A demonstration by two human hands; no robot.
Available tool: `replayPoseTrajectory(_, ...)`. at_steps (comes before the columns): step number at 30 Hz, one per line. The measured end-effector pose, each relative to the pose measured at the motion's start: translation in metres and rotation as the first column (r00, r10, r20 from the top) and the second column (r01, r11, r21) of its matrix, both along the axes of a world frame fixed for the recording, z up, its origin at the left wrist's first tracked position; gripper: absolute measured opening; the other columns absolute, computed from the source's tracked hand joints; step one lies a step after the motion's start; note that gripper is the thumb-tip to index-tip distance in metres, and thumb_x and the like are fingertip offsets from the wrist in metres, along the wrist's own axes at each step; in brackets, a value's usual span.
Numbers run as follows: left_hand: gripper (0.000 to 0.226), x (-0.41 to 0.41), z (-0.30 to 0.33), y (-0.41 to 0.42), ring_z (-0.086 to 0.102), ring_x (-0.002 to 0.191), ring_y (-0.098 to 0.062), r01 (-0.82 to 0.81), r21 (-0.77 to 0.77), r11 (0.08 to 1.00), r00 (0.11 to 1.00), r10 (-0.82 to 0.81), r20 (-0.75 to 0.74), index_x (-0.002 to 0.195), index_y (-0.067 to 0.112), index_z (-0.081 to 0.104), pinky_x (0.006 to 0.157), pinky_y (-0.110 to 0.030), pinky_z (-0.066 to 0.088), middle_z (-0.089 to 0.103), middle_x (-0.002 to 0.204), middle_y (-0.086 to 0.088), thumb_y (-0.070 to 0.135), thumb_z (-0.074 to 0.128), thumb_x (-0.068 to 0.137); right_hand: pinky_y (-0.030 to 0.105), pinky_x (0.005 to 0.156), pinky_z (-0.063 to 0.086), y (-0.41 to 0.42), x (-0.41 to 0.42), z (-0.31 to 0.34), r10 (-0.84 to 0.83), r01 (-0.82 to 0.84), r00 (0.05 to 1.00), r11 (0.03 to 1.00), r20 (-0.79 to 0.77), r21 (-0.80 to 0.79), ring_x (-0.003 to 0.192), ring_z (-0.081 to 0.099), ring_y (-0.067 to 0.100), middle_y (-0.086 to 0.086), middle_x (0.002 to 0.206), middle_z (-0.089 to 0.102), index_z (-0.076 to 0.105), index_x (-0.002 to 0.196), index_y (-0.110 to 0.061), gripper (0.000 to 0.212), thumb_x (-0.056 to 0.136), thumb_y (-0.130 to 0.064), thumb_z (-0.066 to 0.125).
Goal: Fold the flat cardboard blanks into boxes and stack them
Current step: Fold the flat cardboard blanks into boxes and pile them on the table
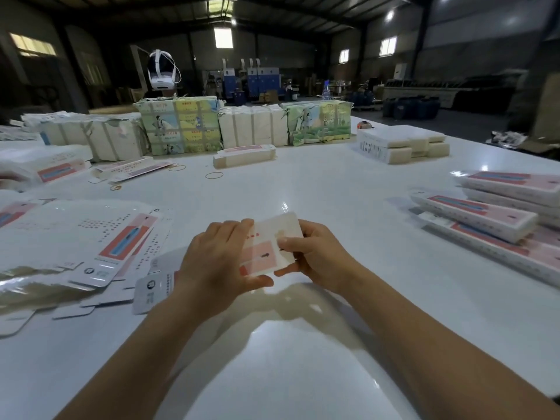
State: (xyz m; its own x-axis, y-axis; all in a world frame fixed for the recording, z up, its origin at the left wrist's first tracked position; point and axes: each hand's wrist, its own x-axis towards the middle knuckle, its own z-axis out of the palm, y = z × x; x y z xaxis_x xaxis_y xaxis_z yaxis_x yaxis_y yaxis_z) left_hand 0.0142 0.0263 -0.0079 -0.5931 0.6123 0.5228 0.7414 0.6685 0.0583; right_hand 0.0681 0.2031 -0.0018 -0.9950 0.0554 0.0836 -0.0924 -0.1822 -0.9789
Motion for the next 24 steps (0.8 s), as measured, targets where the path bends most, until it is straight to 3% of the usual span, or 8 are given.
replayPoseTrajectory(2,0.093,0.002,0.001,-0.002,0.055,0.092,-0.027,0.023,0.015,1.0,0.997,-0.022,-0.079,0.126,0.007,0.052,0.079,-0.04,0.045,0.06,0.11,-0.009,0.054,0.085,0.052,0.03,0.055,0.056,0.003,0.001,0.002,0.024,-0.026,0.999,0.999,0.032,0.041,0.078,0.069,0.027,0.014,0.093,0.068,0.064,0.103,-0.002,0.022,0.088,0.009,0.051)
replayPoseTrajectory(4,0.093,0.004,0.001,0.0,0.057,0.084,-0.026,0.024,0.003,1.0,0.991,-0.024,-0.132,0.121,0.006,0.055,0.076,-0.04,0.046,0.062,0.103,-0.009,0.054,0.087,0.048,0.029,0.053,0.055,0.004,0.002,0.002,-0.029,0.024,0.999,0.983,0.025,0.18,0.075,0.07,0.027,0.015,0.093,0.069,0.064,0.102,-0.002,0.022,0.087,0.009,0.053)
replayPoseTrajectory(8,0.079,0.008,0.005,0.003,0.061,0.067,-0.027,0.0,0.036,0.999,0.987,0.006,-0.163,0.106,0.005,0.063,0.062,-0.036,0.048,0.066,0.086,-0.01,0.046,0.091,0.045,0.026,0.045,0.052,0.002,0.001,-0.001,-0.095,0.104,0.995,0.93,-0.045,0.351,0.048,0.065,0.023,0.01,0.071,0.068,0.067,0.096,-0.012,0.034,0.084,0.012,0.046)
replayPoseTrajectory(12,0.078,0.007,0.005,-0.001,0.063,0.065,-0.028,-0.026,-0.002,1.0,0.989,0.025,-0.143,0.106,0.006,0.064,0.057,-0.036,0.05,0.068,0.084,-0.01,0.047,0.09,0.045,0.027,0.046,0.052,-0.001,0.002,-0.004,-0.083,0.092,0.996,0.942,-0.041,0.321,0.048,0.064,0.023,0.014,0.073,0.068,0.067,0.095,-0.014,0.036,0.084,0.011,0.045)
replayPoseTrajectory(15,0.09,0.005,0.003,-0.004,0.062,0.081,-0.029,-0.036,-0.08,0.996,0.993,0.026,-0.116,0.121,0.007,0.057,0.069,-0.041,0.049,0.066,0.101,-0.009,0.06,0.082,0.053,0.028,0.045,0.053,0.001,0.002,-0.003,-0.111,0.112,0.994,0.949,-0.021,0.294,0.047,0.064,0.025,0.022,0.081,0.066,0.065,0.098,0.001,0.023,0.087,0.011,0.047)
replayPoseTrajectory(18,0.092,0.001,0.002,-0.012,0.059,0.091,-0.024,-0.036,-0.068,0.997,0.998,0.033,-0.045,0.133,0.011,0.049,0.081,-0.04,0.048,0.062,0.115,-0.007,0.063,0.075,0.061,0.03,0.045,0.054,0.01,0.001,-0.002,-0.186,0.182,0.983,0.939,-0.014,0.291,0.045,0.061,0.026,0.018,0.079,0.067,0.062,0.1,0.008,0.021,0.086,0.012,0.048)
replayPoseTrajectory(21,0.084,-0.002,0.003,-0.015,0.063,0.085,-0.026,-0.025,-0.015,1.0,0.999,0.024,-0.025,0.127,0.009,0.055,0.074,-0.04,0.051,0.065,0.11,-0.009,0.055,0.079,0.062,0.029,0.046,0.052,0.014,0.002,-0.001,-0.207,0.209,0.978,0.948,-0.036,0.238,0.046,0.061,0.025,0.016,0.075,0.067,0.063,0.099,0.005,0.018,0.088,0.008,0.05)
replayPoseTrajectory(24,0.071,-0.004,0.004,-0.015,0.064,0.076,-0.029,-0.064,0.084,0.994,0.998,0.064,-0.007,0.116,0.01,0.06,0.063,-0.035,0.049,0.069,0.099,-0.008,0.052,0.079,0.062,0.03,0.049,0.053,0.009,0.001,-0.002,-0.283,0.289,0.956,0.952,-0.073,0.096,0.05,0.063,0.025,0.016,0.075,0.067,0.063,0.098,-0.009,0.012,0.092,-0.007,0.053)
